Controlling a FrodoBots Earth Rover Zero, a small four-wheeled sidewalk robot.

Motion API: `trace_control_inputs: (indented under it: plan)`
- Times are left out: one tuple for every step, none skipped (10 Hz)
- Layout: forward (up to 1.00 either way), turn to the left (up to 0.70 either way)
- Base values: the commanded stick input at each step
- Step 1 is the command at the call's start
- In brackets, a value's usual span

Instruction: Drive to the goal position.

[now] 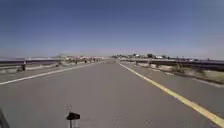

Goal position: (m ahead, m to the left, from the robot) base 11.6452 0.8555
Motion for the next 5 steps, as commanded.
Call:
trace_control_inputs:
  plan:
    - [1.0,0.0]
    - [1.0,0.0]
    - [1.0,0.0]
    - [1.0,0.0]
    - [1.0,0.0]
